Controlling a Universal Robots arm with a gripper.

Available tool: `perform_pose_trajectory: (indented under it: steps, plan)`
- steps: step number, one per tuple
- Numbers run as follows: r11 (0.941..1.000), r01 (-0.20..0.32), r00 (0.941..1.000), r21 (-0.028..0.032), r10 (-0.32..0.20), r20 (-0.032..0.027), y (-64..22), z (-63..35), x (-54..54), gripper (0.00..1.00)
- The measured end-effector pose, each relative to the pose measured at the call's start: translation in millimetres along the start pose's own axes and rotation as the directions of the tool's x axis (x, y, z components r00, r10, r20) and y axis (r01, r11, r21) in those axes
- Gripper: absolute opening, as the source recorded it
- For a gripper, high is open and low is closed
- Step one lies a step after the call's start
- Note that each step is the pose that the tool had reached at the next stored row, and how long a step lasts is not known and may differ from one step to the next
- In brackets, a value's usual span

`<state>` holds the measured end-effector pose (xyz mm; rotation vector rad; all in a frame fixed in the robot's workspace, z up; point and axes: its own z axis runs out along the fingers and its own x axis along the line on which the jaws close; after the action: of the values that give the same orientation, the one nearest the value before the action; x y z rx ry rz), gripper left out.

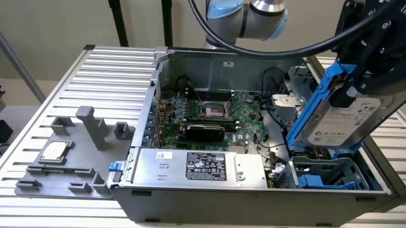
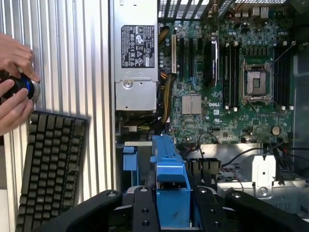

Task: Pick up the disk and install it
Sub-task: 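Pick up the disk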

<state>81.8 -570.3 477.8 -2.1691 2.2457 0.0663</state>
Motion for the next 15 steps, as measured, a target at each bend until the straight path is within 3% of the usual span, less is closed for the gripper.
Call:
perform_pose_trajectory:
  steps: [8,10,15]
  plan:
    - [1.0,0.002,1.0,-0.0035,-0.002,-0.0003,-24.8,9.1,9.1,0.32]
    - [1.0,0.001,1.0,-0.0092,-0.001,-0.0003,-26.9,9.6,11.1,0.32]
    - [1.0,0.001,1.0,-0.0097,-0.001,-0.0005,-27.1,9.5,11.1,0.32]
